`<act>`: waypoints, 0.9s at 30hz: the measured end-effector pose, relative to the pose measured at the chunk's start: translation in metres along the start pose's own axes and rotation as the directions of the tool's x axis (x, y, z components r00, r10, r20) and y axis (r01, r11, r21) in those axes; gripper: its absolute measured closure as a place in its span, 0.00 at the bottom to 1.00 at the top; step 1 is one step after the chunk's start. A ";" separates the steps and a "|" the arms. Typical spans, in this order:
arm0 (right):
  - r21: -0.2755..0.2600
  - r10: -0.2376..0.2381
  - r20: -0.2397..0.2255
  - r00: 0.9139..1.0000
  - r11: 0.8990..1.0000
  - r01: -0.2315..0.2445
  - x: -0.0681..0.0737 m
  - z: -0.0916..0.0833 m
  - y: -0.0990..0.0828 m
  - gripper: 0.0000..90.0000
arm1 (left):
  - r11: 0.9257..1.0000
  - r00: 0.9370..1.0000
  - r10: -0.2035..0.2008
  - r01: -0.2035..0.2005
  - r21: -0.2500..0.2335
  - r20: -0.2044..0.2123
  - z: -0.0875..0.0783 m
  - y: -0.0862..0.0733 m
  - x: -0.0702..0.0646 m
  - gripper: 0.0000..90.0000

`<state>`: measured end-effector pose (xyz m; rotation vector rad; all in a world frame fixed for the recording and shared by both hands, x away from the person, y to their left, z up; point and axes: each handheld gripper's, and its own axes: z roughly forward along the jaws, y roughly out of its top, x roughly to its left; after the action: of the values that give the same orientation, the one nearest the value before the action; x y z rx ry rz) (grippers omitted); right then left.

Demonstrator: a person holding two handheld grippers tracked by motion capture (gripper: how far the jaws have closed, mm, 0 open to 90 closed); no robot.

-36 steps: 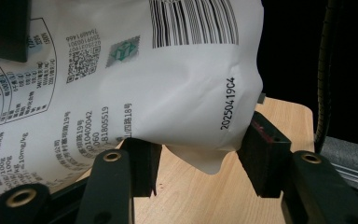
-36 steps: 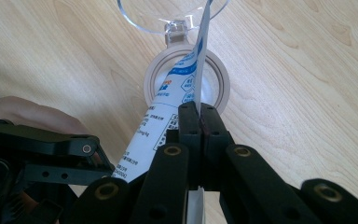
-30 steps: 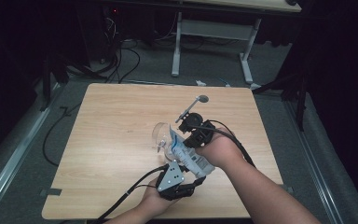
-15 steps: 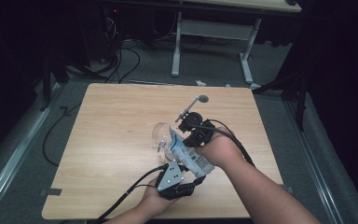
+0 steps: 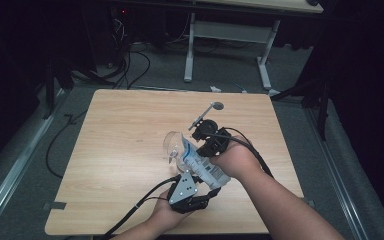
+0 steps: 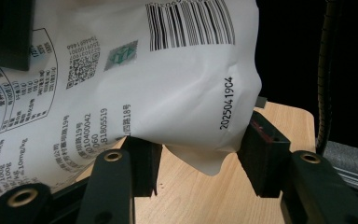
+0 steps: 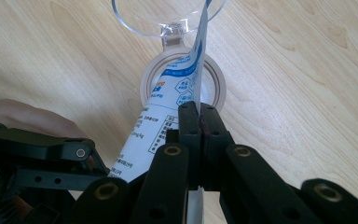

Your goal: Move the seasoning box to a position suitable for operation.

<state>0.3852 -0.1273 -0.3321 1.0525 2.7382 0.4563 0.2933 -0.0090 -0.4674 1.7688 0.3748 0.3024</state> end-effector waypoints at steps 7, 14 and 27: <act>0.002 0.005 0.001 1.000 1.000 -0.005 -0.001 -0.001 0.000 1.00 | 1.000 1.000 -0.004 0.004 -0.004 0.001 0.000 0.001 0.000 0.59; 0.005 0.003 0.006 1.000 1.000 -0.003 -0.003 -0.002 0.002 1.00 | 1.000 1.000 -0.012 0.012 -0.010 0.002 0.002 0.002 0.002 0.59; 0.008 0.011 0.005 1.000 1.000 -0.011 -0.004 0.000 0.003 1.00 | 1.000 1.000 -0.021 0.021 -0.004 0.007 0.003 0.003 0.003 0.58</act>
<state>0.3900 -0.1284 -0.3309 1.0700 2.7337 0.4445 0.2976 -0.0105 -0.4654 1.7600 0.3874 0.2824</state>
